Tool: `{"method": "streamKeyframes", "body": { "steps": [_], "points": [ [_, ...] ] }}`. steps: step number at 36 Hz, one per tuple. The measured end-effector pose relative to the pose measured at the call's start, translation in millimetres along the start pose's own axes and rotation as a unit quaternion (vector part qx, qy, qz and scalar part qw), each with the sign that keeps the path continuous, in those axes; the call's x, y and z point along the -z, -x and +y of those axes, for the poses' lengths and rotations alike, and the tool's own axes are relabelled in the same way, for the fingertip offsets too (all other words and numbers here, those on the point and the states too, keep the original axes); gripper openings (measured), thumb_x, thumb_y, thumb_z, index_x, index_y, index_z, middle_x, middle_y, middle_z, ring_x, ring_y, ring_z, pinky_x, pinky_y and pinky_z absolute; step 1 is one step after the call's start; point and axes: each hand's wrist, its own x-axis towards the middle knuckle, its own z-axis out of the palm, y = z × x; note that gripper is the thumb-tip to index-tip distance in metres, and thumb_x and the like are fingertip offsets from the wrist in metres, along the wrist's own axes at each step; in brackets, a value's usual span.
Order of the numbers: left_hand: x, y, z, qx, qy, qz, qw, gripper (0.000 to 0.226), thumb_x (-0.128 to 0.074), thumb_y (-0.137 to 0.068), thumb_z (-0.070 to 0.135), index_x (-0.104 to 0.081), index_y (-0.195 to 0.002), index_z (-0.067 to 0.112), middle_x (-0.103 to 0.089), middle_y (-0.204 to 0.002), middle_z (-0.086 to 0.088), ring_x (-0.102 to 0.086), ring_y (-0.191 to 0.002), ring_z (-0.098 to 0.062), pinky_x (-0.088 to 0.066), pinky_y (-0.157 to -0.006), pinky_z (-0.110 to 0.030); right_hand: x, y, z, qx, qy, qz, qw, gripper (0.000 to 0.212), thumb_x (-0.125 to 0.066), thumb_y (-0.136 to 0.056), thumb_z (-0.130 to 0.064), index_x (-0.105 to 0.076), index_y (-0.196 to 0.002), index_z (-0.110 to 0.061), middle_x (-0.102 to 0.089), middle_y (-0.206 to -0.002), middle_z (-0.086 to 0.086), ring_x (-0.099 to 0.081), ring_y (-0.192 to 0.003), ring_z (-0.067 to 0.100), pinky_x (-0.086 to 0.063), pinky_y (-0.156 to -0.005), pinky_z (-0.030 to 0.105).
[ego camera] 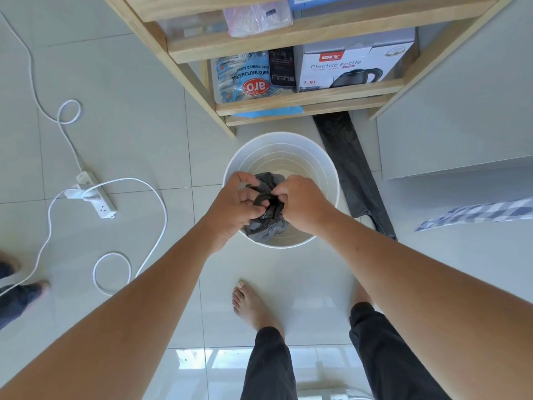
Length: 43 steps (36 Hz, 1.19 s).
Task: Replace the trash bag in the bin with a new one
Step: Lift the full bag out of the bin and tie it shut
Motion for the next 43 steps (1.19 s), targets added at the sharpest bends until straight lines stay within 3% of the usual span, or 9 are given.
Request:
{"method": "streamKeyframes", "body": {
  "steps": [3,6,10,15,22,27,35,39,43],
  "points": [
    [1,2,-9,-0.038,-0.053,0.043,0.997,0.032,-0.065,-0.078,-0.016,-0.061,-0.074,0.016,-0.068,-0.081,-0.005,-0.065,-0.074,-0.009,-0.052,-0.067,-0.023,3,-4,7,0.012,-0.005,-0.031,0.999,0.026,-0.048,-0.076,0.013,-0.07,-0.078,-0.001,-0.057,-0.091,0.014,-0.053,-0.087,0.028,-0.045,-0.074,0.036],
    [0,0,-15,-0.059,-0.064,0.105,0.991,0.037,-0.067,-0.074,-0.014,-0.065,-0.06,0.02,-0.071,-0.084,-0.007,-0.066,-0.077,-0.013,-0.053,-0.072,-0.031,5,-4,9,0.027,-0.017,-0.044,0.999,0.038,-0.049,-0.079,0.014,-0.076,-0.096,-0.008,-0.067,-0.094,0.01,-0.059,-0.09,0.025,-0.048,-0.081,0.04],
    [-8,0,-18,-0.081,-0.069,0.178,0.978,0.035,-0.06,-0.075,-0.013,-0.067,-0.062,0.019,-0.069,-0.076,0.003,-0.062,-0.07,-0.01,-0.049,-0.068,-0.026,7,-4,8,-0.029,-0.163,-0.03,0.986,0.045,-0.052,-0.087,0.008,-0.062,-0.114,-0.027,-0.068,-0.093,0.0,-0.063,-0.084,0.015,-0.051,-0.072,0.026],
    [-16,5,-21,-0.152,-0.094,0.243,0.953,0.038,-0.056,-0.074,-0.016,-0.072,-0.069,0.018,-0.069,-0.086,-0.005,-0.064,-0.082,-0.008,-0.049,-0.079,-0.017,8,-5,6,-0.12,-0.388,-0.055,0.912,0.047,-0.059,-0.086,0.01,-0.053,-0.107,-0.031,-0.067,-0.089,0.003,-0.058,-0.069,0.01,-0.044,-0.061,0.02],
    [-24,6,-25,-0.16,-0.112,0.201,0.96,0.027,-0.059,-0.083,-0.009,-0.077,-0.089,0.009,-0.07,-0.1,-0.002,-0.066,-0.095,-0.011,-0.051,-0.087,-0.021,7,3,13,-0.177,-0.541,-0.07,0.819,0.044,-0.051,-0.086,0.019,-0.054,-0.105,-0.021,-0.063,-0.08,0.006,-0.042,-0.046,0.006,-0.03,-0.039,0.015],
    [-20,9,-26,-0.141,-0.161,0.132,0.968,0.031,-0.07,-0.08,0.038,-0.076,-0.1,0.015,-0.066,-0.11,0.003,-0.062,-0.106,-0.008,-0.047,-0.093,-0.02,6,3,16,-0.188,-0.493,-0.062,0.847,0.041,-0.054,-0.086,0.016,-0.053,-0.11,-0.018,-0.065,-0.087,0.012,-0.043,-0.051,0.011,-0.034,-0.044,0.018],
    [-8,2,-30,-0.208,-0.241,0.184,0.93,0.004,-0.075,-0.083,0.012,-0.079,-0.085,0.013,-0.059,-0.094,0.003,-0.06,-0.083,-0.002,-0.047,-0.071,-0.008,4,4,23,-0.159,-0.458,-0.062,0.872,0.05,-0.068,-0.083,0.008,-0.055,-0.125,-0.018,-0.072,-0.083,0.009,-0.052,-0.055,0.013,-0.041,-0.049,0.021],
    [1,4,-38,-0.234,-0.308,0.196,0.901,0.01,-0.071,-0.085,0.004,-0.078,-0.082,0.011,-0.066,-0.083,0.003,-0.06,-0.071,-0.008,-0.044,-0.068,-0.011,7,2,36,-0.114,-0.24,-0.054,0.963,0.038,-0.071,-0.084,-0.004,-0.065,-0.12,-0.016,-0.065,-0.076,-0.003,-0.061,-0.064,0.008,-0.044,-0.058,0.016],
    [7,7,-48,-0.221,-0.327,0.226,0.891,0.014,-0.068,-0.085,0.001,-0.078,-0.085,0.01,-0.072,-0.082,0.003,-0.062,-0.07,-0.004,-0.042,-0.073,-0.002,7,-2,51,-0.11,-0.108,-0.017,0.988,0.014,-0.072,-0.085,-0.011,-0.077,-0.097,-0.016,-0.071,-0.092,-0.001,-0.063,-0.081,0.008,-0.04,-0.065,0.011]
  ]
}}
